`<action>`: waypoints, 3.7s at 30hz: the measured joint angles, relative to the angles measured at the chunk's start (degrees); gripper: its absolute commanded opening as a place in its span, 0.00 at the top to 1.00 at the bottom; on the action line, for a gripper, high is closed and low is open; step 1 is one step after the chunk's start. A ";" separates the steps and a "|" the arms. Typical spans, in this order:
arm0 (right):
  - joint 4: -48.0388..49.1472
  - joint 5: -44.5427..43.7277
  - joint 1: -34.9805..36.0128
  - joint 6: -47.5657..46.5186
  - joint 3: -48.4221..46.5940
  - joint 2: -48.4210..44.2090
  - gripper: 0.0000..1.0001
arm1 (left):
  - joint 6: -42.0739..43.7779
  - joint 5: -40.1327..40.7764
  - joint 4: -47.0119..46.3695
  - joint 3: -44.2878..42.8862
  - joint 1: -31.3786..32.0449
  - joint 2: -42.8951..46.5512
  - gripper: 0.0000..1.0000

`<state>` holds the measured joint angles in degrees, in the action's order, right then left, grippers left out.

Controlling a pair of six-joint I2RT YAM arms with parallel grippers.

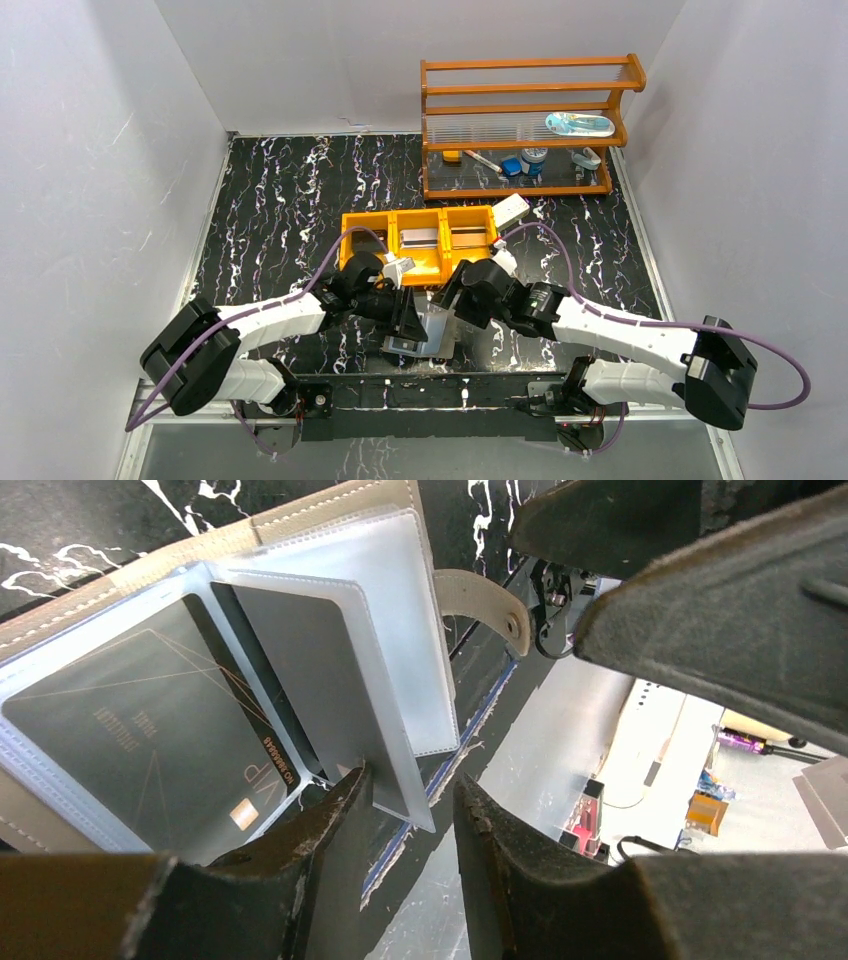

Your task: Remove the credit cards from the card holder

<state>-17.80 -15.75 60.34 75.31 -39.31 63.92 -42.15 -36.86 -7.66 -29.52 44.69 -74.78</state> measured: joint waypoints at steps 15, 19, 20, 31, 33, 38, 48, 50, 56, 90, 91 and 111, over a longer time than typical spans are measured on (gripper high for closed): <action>-0.46 -0.94 0.00 2.14 1.62 -2.12 0.34 | 0.13 -2.01 -1.86 -1.62 3.15 -3.82 0.55; -0.46 -1.05 0.00 2.54 1.70 -2.86 0.39 | 1.20 2.29 1.97 -1.95 3.17 0.46 0.55; -0.44 -1.05 0.00 2.51 1.73 -2.93 0.40 | 1.62 3.98 3.58 -2.34 3.17 1.42 0.55; 2.10 1.40 0.00 0.96 1.73 0.24 0.47 | 2.51 18.88 14.62 -3.85 3.15 7.37 0.50; 2.84 2.51 0.00 0.72 1.73 1.90 0.47 | 2.27 19.65 15.13 -3.85 3.17 7.37 0.50; 4.44 5.29 0.00 0.33 1.73 5.99 0.47 | 1.70 20.90 15.69 -3.85 3.17 7.39 0.47; 9.16 10.47 -2.47 0.79 5.46 13.20 0.52 | 1.42 17.18 12.11 -3.85 3.15 5.90 0.46; 9.31 10.58 -2.51 0.81 5.46 13.33 0.52 | 1.55 15.50 11.10 -3.96 3.17 4.31 0.46; 9.20 10.45 -2.51 1.11 5.51 13.31 0.52 | 2.97 13.68 11.50 -6.51 3.17 -1.11 0.47; 18.80 15.08 -5.53 5.18 11.76 11.65 0.53 | -4.28 13.94 2.43 -0.55 3.10 -6.40 0.96; 18.80 15.08 -5.53 5.20 11.78 11.63 0.53 | -4.15 14.32 2.91 -0.55 3.10 -6.16 0.97; 20.94 15.69 -6.01 6.01 13.92 10.05 0.52 | -4.00 11.93 2.29 -1.40 3.10 -7.13 0.75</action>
<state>3.14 -0.05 54.33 81.32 -25.39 73.97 -46.15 -24.93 -5.37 -30.92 47.79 -81.91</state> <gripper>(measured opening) 0.480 0.252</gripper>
